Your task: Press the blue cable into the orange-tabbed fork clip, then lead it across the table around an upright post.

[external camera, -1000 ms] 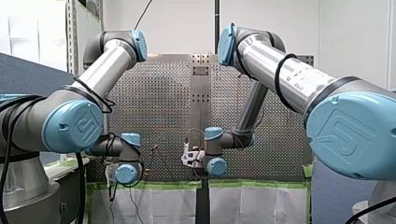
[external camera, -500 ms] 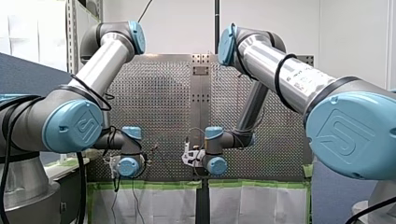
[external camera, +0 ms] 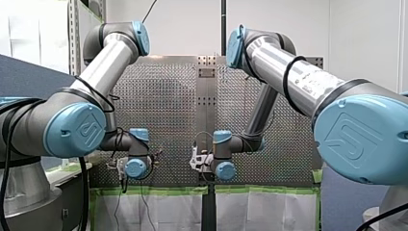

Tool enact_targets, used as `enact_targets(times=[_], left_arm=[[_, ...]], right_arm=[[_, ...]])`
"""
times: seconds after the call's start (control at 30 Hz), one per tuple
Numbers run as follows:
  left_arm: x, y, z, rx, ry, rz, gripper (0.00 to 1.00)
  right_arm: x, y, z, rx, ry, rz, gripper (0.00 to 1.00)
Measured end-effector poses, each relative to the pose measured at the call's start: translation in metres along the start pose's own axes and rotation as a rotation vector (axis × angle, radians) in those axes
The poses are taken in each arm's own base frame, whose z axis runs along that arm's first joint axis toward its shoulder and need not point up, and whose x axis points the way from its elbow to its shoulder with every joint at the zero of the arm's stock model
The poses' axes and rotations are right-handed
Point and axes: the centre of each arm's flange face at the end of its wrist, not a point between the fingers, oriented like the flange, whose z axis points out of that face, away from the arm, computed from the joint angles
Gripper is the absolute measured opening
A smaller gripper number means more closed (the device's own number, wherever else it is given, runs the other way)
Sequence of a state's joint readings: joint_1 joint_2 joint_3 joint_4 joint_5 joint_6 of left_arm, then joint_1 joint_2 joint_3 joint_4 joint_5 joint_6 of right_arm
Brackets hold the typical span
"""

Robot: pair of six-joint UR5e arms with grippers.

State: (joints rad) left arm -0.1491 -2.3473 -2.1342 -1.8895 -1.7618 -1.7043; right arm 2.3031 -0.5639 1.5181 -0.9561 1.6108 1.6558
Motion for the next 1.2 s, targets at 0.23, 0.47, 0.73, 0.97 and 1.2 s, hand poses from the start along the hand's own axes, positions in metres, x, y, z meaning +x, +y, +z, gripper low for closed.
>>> enact_targets(times=[0.23,0.47,0.73,0.97,1.2], left_arm=[[0.004,0.002,0.008,-0.007,0.007,-0.020,0.00],[0.002,0.002,0.016,-0.009,-0.006,-0.018,0.00],[-0.002,0.005,0.026,-0.018,-0.017,-0.025,0.00],[-0.006,0.016,0.038,-0.043,-0.016,-0.030,0.00],[-0.009,0.021,0.048,-0.017,-0.006,-0.032,0.00]], right_arm=[[0.000,0.002,0.000,-0.003,0.000,0.000,0.00],[0.000,0.010,0.002,-0.015,-0.003,-0.007,0.00],[0.001,0.018,0.004,-0.026,-0.002,-0.010,0.00],[0.003,0.023,0.007,-0.032,-0.004,-0.016,0.00],[0.005,0.029,0.010,-0.042,-0.001,-0.017,0.00]])
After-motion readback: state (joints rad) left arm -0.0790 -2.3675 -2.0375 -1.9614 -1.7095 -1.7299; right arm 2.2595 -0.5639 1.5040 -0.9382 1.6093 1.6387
